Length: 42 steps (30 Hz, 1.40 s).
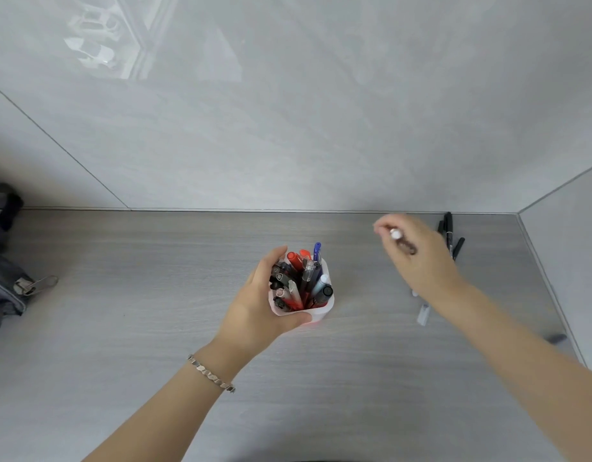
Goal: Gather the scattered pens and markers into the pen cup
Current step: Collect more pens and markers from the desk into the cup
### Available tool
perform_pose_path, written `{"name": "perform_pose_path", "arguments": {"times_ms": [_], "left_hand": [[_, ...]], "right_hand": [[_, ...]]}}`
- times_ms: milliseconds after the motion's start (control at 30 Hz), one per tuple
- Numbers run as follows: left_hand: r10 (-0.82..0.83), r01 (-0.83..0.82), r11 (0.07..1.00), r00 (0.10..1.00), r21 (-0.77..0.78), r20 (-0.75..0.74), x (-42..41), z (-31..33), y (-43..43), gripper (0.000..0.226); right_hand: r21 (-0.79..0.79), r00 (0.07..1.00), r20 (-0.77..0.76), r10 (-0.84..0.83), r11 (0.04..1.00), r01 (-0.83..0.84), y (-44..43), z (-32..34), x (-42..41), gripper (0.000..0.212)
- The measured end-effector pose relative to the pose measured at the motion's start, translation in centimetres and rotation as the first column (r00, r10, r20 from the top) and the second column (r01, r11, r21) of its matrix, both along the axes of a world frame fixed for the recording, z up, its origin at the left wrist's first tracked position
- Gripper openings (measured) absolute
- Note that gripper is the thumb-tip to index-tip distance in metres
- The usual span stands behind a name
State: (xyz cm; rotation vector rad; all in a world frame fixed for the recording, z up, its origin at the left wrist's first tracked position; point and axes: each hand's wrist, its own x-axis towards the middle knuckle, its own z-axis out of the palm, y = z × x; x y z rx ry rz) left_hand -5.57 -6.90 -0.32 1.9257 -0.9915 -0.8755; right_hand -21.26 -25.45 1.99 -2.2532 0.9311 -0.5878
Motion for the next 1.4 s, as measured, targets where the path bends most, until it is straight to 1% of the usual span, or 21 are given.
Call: {"name": "perform_pose_path", "arguments": {"times_ms": [67, 100, 167, 233, 300, 367, 433, 500, 567, 633, 667, 733, 800, 867, 967, 1067, 1100, 1167, 1267, 1333, 1400], "left_hand": [[0.009, -0.009, 1.000, 1.000, 0.000, -0.008, 0.0, -0.1, 0.0, 0.091], [0.014, -0.014, 1.000, 1.000, -0.001, -0.013, 0.0, -0.2, 0.0, 0.091], [0.017, -0.017, 1.000, 1.000, 0.001, -0.018, 0.0, -0.2, 0.0, 0.090], [0.014, -0.014, 1.000, 1.000, -0.001, -0.017, -0.1, -0.1, 0.0, 0.091], [0.009, -0.009, 1.000, 1.000, -0.008, -0.018, -0.1, -0.1, 0.0, 0.092], [0.006, -0.006, 1.000, 1.000, -0.020, -0.021, -0.1, -0.1, 0.1, 0.092], [0.005, -0.005, 1.000, 1.000, -0.022, -0.019, 0.0, 0.0, 0.1, 0.092], [0.000, -0.001, 1.000, 1.000, -0.015, -0.019, 0.0, -0.1, 0.1, 0.092], [-0.003, 0.002, 1.000, 1.000, -0.017, -0.021, 0.0, -0.1, 0.0, 0.092], [-0.001, 0.001, 1.000, 1.000, -0.028, -0.016, 0.0, -0.2, 0.0, 0.092], [-0.003, 0.002, 0.999, 1.000, -0.032, -0.013, 0.0, -0.3, 0.0, 0.092], [-0.011, 0.010, 0.999, 1.000, -0.038, -0.010, 0.0, -0.3, 0.0, 0.092], [-0.008, 0.007, 0.999, 1.000, -0.039, -0.025, -0.1, -0.3, 0.0, 0.090], [-0.007, 0.005, 0.999, 0.999, -0.042, -0.036, -0.1, -0.3, 0.0, 0.089], [-0.011, 0.010, 0.999, 1.000, -0.050, -0.024, -0.1, -0.2, -0.1, 0.087], [-0.023, 0.022, 0.999, 1.000, -0.033, -0.017, -0.1, -0.2, 0.0, 0.092], [-0.030, 0.030, 0.999, 1.000, -0.031, -0.007, -0.2, -0.2, 0.0, 0.095], [-0.055, 0.057, 0.998, 0.997, -0.031, 0.052, -0.5, -0.1, -0.1, 0.103], [-0.045, 0.048, 0.999, 0.995, -0.025, 0.093, -1.0, 0.1, -0.4, 0.105], [-0.001, 0.003, 0.999, 0.997, -0.036, 0.072, -1.4, 0.1, -0.7, 0.099], [0.015, -0.011, 0.998, 0.997, -0.057, 0.070, -2.0, 0.1, -1.0, 0.093]], "right_hand": [[0.246, 0.950, 0.280, -0.139, 0.967, 0.069, 2.6, 3.1, -0.3, 0.020], [0.335, 0.924, 0.350, -0.156, 0.942, 0.032, 3.8, 4.5, -0.6, 0.024], [0.440, 0.897, 0.427, -0.118, 0.893, -0.092, 6.0, 6.4, -1.3, 0.025], [0.460, 0.867, 0.490, -0.095, 0.873, -0.164, 7.6, 7.1, -1.6, 0.019], [0.463, 0.871, 0.488, -0.052, 0.862, -0.207, 8.6, 6.7, -0.8, 0.021], [0.479, 0.914, 0.405, -0.030, 0.859, -0.184, 9.1, 5.2, 0.8, 0.026], [0.475, 0.955, 0.296, -0.008, 0.869, -0.140, 8.7, 3.1, 2.4, 0.019], [0.399, 0.979, 0.185, 0.084, 0.904, -0.153, 8.2, 1.0, 3.6, 0.007], [0.233, 0.985, 0.130, 0.115, 0.962, -0.143, 8.3, -0.6, 4.2, 0.019], [0.173, 0.979, 0.204, -0.023, 0.985, -0.013, 8.8, -1.0, 4.4, 0.044], [0.164, 0.958, 0.270, -0.100, 0.985, 0.057, 9.0, -0.8, 4.5, 0.050], [-0.003, 0.931, 0.353, -0.091, 0.995, 0.098, 9.2, -0.3, 4.6, 0.039], [-0.261, 0.966, 0.253, 0.062, 0.965, 0.007, 9.0, -0.6, 4.6, 0.015], [-0.334, 0.988, 0.036, 0.149, 0.934, -0.128, 8.9, -1.9, 4.3, 0.029], [-0.237, 0.972, -0.152, 0.177, 0.949, -0.209, 9.9, -3.2, 3.3, 0.053], [-0.251, 0.943, -0.234, 0.238, 0.922, -0.294, 11.0, -3.4, 2.2, 0.059], [-0.216, 0.941, -0.204, 0.270, 0.925, -0.312, 11.1, -3.2, 1.8, 0.058], [-0.017, 0.962, -0.017, 0.273, 0.962, -0.273, 10.8, -2.0, 0.7, 0.050], [0.160, 0.971, 0.240, -0.010, 0.987, -0.030, 9.1, -0.7, -2.4, 0.029], [0.280, 0.933, 0.298, -0.201, 0.953, 0.116, 7.7, -0.9, -5.0, 0.032], [0.326, 0.919, 0.253, -0.303, 0.921, 0.214, 6.5, -1.4, -7.2, 0.041]]}}
